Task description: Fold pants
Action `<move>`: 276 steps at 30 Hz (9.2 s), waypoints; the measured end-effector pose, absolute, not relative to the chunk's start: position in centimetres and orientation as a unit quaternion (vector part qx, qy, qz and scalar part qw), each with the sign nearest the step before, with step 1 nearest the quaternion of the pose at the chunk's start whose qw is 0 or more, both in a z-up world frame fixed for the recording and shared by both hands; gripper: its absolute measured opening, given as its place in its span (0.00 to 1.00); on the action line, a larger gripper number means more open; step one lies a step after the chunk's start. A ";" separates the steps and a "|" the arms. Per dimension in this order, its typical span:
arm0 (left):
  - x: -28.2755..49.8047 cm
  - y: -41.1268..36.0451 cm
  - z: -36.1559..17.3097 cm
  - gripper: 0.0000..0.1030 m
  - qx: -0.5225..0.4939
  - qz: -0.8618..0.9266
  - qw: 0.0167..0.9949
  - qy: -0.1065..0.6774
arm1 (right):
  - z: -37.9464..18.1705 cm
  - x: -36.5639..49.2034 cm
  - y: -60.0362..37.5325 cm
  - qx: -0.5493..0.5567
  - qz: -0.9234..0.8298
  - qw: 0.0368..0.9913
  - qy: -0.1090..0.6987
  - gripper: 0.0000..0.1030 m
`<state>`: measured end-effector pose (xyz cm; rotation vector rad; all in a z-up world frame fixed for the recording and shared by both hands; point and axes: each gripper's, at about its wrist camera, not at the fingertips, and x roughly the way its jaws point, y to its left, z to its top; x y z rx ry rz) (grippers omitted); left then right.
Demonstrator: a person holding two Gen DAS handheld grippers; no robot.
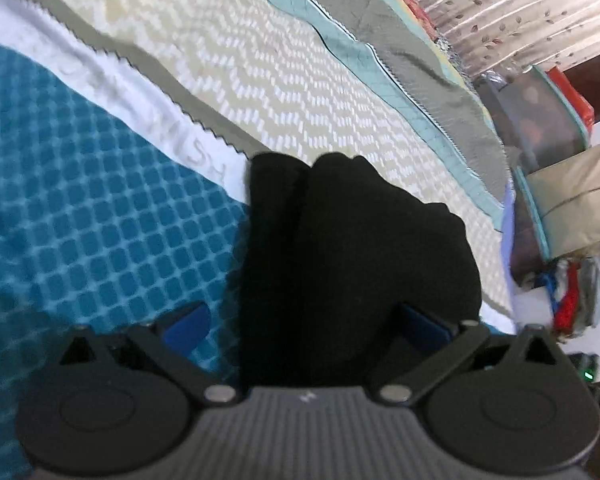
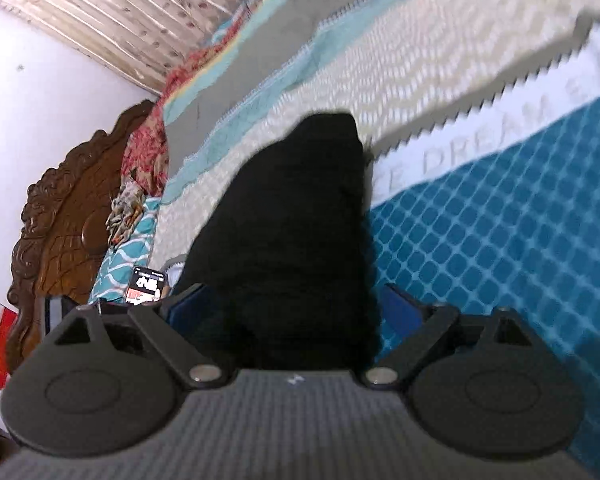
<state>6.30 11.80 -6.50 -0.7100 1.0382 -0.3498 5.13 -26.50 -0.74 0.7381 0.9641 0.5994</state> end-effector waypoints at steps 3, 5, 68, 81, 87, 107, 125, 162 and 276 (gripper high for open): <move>6.8 11.3 -7.2 0.97 -0.338 -0.191 0.793 0.469 | -1.1 6.5 -25.1 0.340 0.297 0.773 0.446 0.94; 6.8 10.6 -7.6 0.78 -0.334 -0.200 0.798 0.459 | -0.9 7.2 -23.6 0.329 0.309 0.771 0.450 0.93; 1.2 -0.1 3.8 1.00 -0.020 -0.011 0.909 0.417 | 5.7 -2.8 -21.1 0.169 0.113 0.900 0.386 0.84; -1.9 0.4 4.0 1.00 -0.014 0.004 0.911 0.412 | 6.4 -6.3 -19.3 0.169 0.132 0.896 0.388 0.90; -2.6 0.1 4.5 1.00 -0.014 0.009 0.919 0.393 | 6.8 -6.9 -19.0 0.170 0.120 0.901 0.382 0.94; -2.2 -0.1 3.0 1.00 0.000 -0.007 0.908 0.419 | 6.7 -6.4 -18.1 0.130 0.057 0.903 0.405 0.96; -1.7 0.0 1.6 1.00 0.014 -0.002 0.898 0.439 | 5.3 -5.7 -17.6 0.124 0.046 0.889 0.438 0.99; -2.1 0.4 2.2 1.00 0.062 0.039 0.894 0.441 | 5.7 -6.1 -17.7 0.157 0.065 0.881 0.441 0.99; -2.5 -1.6 1.8 1.00 0.065 -0.002 0.863 0.502 | 8.1 -6.7 -18.7 0.147 0.050 0.916 0.371 0.99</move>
